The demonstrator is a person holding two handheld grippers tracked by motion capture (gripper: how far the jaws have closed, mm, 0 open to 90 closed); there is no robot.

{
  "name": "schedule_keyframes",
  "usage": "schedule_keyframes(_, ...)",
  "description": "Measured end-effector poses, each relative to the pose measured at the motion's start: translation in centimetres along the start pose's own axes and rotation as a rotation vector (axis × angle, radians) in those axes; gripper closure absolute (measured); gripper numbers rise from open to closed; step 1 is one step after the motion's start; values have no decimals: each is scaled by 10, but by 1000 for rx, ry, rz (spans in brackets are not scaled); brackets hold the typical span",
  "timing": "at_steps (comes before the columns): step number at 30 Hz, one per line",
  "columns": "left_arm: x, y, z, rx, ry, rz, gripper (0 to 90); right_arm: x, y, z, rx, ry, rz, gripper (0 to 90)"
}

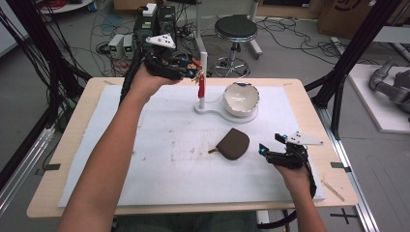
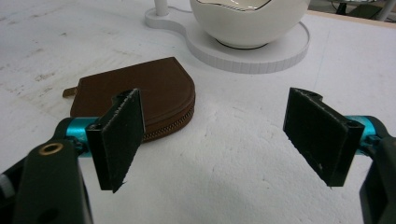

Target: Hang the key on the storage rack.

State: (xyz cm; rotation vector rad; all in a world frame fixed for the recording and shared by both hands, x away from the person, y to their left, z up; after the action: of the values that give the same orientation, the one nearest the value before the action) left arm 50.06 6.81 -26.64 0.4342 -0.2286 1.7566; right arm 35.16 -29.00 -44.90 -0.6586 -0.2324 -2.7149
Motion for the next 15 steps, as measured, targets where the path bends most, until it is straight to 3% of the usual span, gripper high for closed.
schedule_keyframes(5,-6,-7,-2,17,-7,16,561,0,0,0,0,0,-2,207)
schedule_keyframes(15,-4,-22,-11,49,-31,67,559,1,0,-1,0,-3,-2,208)
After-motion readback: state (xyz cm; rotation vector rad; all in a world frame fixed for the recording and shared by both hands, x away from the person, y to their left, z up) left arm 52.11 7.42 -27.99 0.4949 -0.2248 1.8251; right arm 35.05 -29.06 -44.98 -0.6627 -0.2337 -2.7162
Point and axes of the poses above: each handheld gripper's, and its own axes: x roughly backward along the jaws, z roughly out of its top, y roughly to its right, the point moved 5 cm from there along -x, roughly forward along the jaws, and after that the axes turned 13 degrees about -z, right-handed, at the moved point
